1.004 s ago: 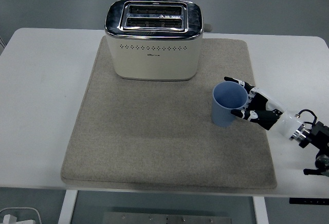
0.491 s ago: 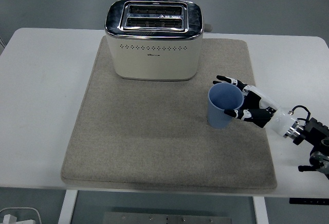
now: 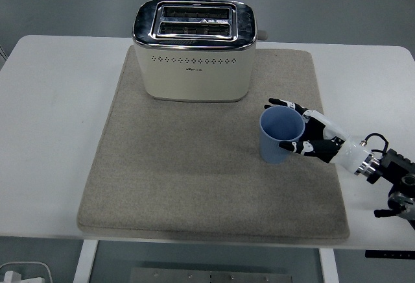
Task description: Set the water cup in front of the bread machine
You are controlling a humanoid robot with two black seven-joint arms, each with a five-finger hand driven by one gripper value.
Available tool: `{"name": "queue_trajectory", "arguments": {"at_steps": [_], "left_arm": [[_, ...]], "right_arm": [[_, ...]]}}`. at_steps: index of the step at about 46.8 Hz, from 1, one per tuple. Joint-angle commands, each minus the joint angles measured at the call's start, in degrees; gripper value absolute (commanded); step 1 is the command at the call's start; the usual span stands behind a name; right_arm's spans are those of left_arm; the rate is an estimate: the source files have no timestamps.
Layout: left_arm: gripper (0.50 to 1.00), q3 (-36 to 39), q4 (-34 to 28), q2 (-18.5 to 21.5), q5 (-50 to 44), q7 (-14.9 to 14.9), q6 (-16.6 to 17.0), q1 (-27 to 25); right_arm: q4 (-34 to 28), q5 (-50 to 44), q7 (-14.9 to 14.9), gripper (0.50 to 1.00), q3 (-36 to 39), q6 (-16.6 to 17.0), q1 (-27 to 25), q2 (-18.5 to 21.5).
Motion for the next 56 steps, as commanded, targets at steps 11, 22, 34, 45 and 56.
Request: {"name": "queue_trajectory", "arguments": {"at_steps": [11,22,34,45,56], "left_arm": [[1.0,0.0,0.0,0.0,0.0,0.0,0.0,0.0],[1.0,0.0,0.0,0.0,0.0,0.0,0.0,0.0],[1.0,0.0,0.0,0.0,0.0,0.0,0.0,0.0],[1.0,0.0,0.0,0.0,0.0,0.0,0.0,0.0],[1.0,0.0,0.0,0.0,0.0,0.0,0.0,0.0]], "right_arm": [[0.0,-1.8,0.0,0.938,-0.1,0.0,0.3,0.8],[0.0,-1.8,0.1,0.919,0.0,0.0,0.4,0.8],[-0.1,-1.7,0.2,0.766,0.0,0.0,0.4,0.6],[0.0,-1.5,0.2,0.758,0.1,0.0,2.4,0.9],[-0.1,-1.7,0.1,0.748,-0.9,0.0,5.0,2.6]]}}
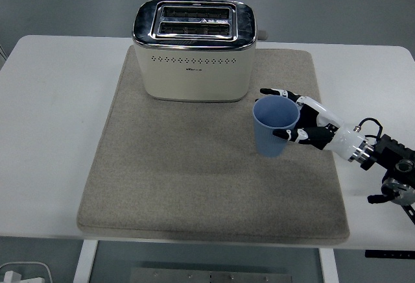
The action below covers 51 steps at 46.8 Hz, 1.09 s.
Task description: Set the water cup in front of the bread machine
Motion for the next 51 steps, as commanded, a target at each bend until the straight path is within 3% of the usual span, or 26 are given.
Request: {"name": "queue_trajectory", "arguments": {"at_steps": [1,33,44,51], "left_arm": [[1.0,0.0,0.0,0.0,0.0,0.0,0.0,0.0],[1.0,0.0,0.0,0.0,0.0,0.0,0.0,0.0],[1.0,0.0,0.0,0.0,0.0,0.0,0.0,0.0],[1.0,0.0,0.0,0.0,0.0,0.0,0.0,0.0]], "right_arm": [[-0.1,-0.2,-0.1,0.744,-1.2,0.0,1.0,0.8],[-0.9,-0.4,-0.7,0.727,-10.5,0.0,9.4,11.4],[-4.6,-0.4,-1.4,0.727,-10.8,0.0,11.5,15.4],[-5.5,-0.4,-1.7,0.727,-10.9,-4.1,11.7,16.3]]}}
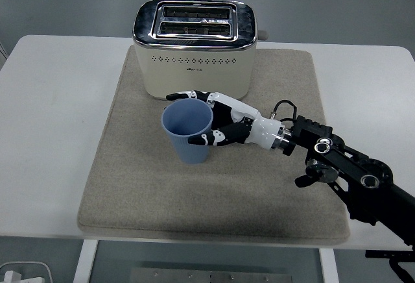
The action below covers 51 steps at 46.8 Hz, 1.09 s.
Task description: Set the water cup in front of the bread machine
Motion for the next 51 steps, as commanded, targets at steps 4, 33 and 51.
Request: {"name": "queue_trajectory", "arguments": {"at_steps": [4,33,51], "left_arm": [[1.0,0.0,0.0,0.0,0.0,0.0,0.0,0.0],[1.0,0.0,0.0,0.0,0.0,0.0,0.0,0.0],[1.0,0.0,0.0,0.0,0.0,0.0,0.0,0.0]], "right_arm": [[-0.9,0.0,-0.9,0.727,-0.1,-4.1,0.3,0.8],[-1.5,1.0,-1.2,0.731,-2.5,-15.9,0.1,3.3],[-2.5,1.1,-1.1,0.744,-3.0,-18.6,-0.2,3.3]]}}
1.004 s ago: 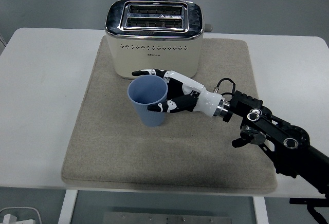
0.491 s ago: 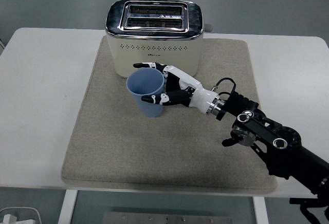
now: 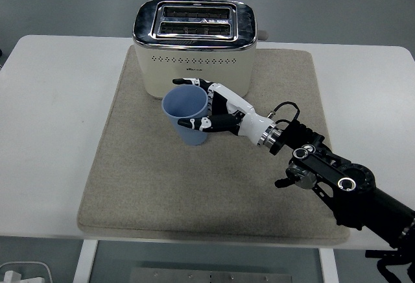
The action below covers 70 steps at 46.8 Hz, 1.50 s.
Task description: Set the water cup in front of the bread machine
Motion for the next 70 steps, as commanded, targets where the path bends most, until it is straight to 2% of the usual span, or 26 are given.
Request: {"name": "queue_trajectory", "arguments": {"at_steps": [1,8,12,23,26,43,52,70], "left_arm": [[1.0,0.0,0.0,0.0,0.0,0.0,0.0,0.0],[1.0,0.0,0.0,0.0,0.0,0.0,0.0,0.0],[1.0,0.0,0.0,0.0,0.0,0.0,0.0,0.0],[1.0,0.0,0.0,0.0,0.0,0.0,0.0,0.0],[1.0,0.0,0.0,0.0,0.0,0.0,0.0,0.0],[1.0,0.0,0.0,0.0,0.0,0.0,0.0,0.0],[1.0,0.0,0.0,0.0,0.0,0.0,0.0,0.0],[1.0,0.0,0.0,0.0,0.0,0.0,0.0,0.0]], "right_arm": [[-0.7,0.0,0.1,0.744,0.1,-0.1,-0.1,0.0],[-1.1,0.2,0.2,0.752,0.2,-0.1,-0.2,0.0],[-1.1,0.2,0.3,0.801,0.3,-0.1,-0.6,0.0],[-1.2,1.4,0.5,0.829,0.3,0.1,-1.2,0.0],[-1.1,2.1,0.5,0.852,0.2,0.1,-1.3,0.0],[-1.2,2.3,0.5,0.862,0.2,0.1,-1.3,0.0],[-1.5,2.3,0.5,0.895,0.2,0.1,-1.4,0.0],[-1.5,2.3,0.5,0.913,0.2,0.4,-1.9,0.0]]}}
